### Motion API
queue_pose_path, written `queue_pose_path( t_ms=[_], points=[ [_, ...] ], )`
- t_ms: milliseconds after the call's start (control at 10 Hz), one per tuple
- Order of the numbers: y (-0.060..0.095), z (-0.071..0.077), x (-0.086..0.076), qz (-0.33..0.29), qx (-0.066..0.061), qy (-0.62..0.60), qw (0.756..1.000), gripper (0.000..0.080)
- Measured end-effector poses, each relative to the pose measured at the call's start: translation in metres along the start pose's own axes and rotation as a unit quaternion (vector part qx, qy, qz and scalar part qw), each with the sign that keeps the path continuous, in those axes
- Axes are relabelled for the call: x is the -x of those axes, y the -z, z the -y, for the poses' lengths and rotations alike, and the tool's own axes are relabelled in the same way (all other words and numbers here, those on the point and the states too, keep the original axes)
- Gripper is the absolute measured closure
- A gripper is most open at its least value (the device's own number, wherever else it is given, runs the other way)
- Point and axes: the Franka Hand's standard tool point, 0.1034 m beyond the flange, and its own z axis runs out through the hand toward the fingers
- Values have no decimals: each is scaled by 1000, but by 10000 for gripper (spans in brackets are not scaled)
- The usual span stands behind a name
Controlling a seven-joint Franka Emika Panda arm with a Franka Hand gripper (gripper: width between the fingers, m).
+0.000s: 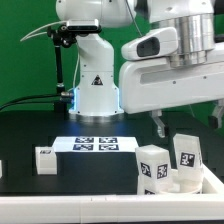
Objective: Assemble stool
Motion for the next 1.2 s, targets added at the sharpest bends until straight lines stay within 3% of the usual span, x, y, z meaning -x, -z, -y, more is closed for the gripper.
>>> queue_pose_path(
  t_ms=[100,200,400,700,1000,1200],
  points=[
    [1,-1,-1,2,11,56,998,150],
    [3,2,-4,8,48,153,987,150],
    [2,4,-4,22,69,321,944,150],
    [-5,4,-4,40,72,442,893,150],
    [-13,1,-7,45,71,461,884,150],
    [-24,2,-19,41,74,453,888,150]
  ],
)
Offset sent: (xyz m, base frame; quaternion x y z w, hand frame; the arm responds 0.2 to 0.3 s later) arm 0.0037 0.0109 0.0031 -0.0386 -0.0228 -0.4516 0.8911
